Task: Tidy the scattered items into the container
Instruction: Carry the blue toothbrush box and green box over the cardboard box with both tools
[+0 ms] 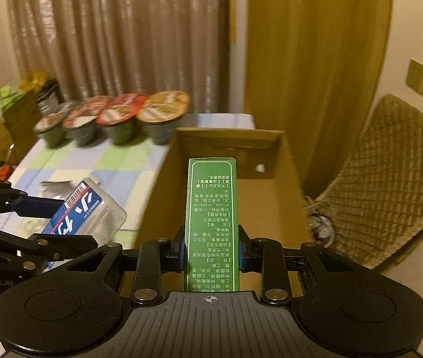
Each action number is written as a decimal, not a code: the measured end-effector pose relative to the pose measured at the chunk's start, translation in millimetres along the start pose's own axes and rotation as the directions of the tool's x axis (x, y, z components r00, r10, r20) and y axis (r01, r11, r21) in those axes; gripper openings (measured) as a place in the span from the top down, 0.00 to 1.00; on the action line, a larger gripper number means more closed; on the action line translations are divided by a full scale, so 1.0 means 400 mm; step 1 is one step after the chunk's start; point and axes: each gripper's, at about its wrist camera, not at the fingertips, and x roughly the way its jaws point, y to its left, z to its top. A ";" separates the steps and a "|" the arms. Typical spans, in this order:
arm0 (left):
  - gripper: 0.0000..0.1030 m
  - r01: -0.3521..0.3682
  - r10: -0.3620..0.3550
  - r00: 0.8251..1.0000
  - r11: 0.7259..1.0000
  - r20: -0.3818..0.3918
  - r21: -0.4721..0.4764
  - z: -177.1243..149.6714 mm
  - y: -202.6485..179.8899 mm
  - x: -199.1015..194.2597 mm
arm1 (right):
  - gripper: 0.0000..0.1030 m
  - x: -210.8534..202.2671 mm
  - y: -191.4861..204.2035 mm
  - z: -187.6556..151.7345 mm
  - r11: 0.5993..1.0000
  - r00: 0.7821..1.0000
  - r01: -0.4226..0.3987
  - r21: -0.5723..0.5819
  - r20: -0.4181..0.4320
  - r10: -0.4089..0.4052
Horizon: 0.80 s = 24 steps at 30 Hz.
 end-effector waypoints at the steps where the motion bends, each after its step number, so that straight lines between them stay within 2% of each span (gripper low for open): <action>1: 0.50 0.005 -0.005 1.000 1.000 0.000 -0.001 0.014 -0.009 0.017 | 0.68 0.006 -0.019 0.004 1.000 1.000 0.005 0.009 -0.001 -0.005; 7: 0.50 0.033 -0.034 0.999 0.999 -0.022 -0.029 0.053 -0.030 0.127 | 0.68 0.062 -0.085 0.017 0.999 1.000 0.016 0.036 -0.022 -0.016; 12: 0.50 0.032 -0.033 0.998 0.999 -0.059 -0.028 0.044 -0.036 0.189 | 0.68 0.104 -0.121 0.006 0.998 0.999 0.017 0.056 -0.047 -0.014; 20: 0.50 0.030 -0.032 0.996 0.999 -0.079 -0.032 0.036 -0.039 0.242 | 0.68 0.150 -0.144 -0.005 0.997 0.997 0.024 0.080 -0.069 -0.019; 24: 0.46 0.017 -0.022 0.996 0.998 -0.084 -0.059 0.043 -0.024 0.253 | 0.68 0.156 -0.150 -0.008 0.996 0.997 0.029 0.081 -0.073 -0.023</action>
